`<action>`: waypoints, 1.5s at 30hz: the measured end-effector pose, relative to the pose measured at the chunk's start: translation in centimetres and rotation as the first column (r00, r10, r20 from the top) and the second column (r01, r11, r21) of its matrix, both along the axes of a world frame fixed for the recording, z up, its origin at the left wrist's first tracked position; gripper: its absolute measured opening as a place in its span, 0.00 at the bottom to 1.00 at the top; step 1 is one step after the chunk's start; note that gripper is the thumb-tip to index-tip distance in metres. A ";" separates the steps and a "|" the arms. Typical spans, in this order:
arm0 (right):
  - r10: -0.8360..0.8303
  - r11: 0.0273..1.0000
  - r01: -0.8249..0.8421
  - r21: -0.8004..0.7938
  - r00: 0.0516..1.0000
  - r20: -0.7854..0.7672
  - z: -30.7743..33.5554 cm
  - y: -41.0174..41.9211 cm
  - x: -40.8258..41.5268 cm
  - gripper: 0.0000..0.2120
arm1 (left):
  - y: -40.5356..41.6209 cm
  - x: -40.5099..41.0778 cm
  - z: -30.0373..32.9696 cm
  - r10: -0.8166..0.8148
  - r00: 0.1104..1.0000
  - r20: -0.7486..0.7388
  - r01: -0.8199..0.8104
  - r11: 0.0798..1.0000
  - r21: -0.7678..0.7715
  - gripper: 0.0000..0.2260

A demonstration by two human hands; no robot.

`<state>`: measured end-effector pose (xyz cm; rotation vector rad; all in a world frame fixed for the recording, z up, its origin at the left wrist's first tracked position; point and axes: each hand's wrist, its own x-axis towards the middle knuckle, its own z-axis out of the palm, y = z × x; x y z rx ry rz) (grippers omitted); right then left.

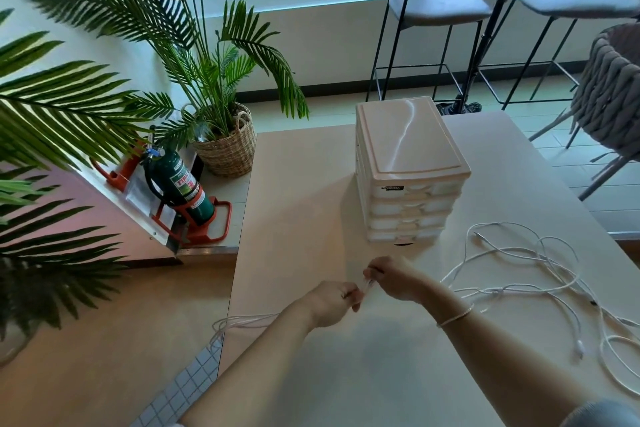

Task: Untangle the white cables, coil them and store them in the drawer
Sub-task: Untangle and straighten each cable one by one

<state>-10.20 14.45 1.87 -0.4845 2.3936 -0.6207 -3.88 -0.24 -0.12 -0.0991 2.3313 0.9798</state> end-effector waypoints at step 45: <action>0.095 0.995 -0.087 -0.039 0.885 0.455 -0.1 2.6 0.0 0.10 | -0.1 -0.7 0.2 -0.103 0.993 -0.060 0.096 0.989 -0.114 0.15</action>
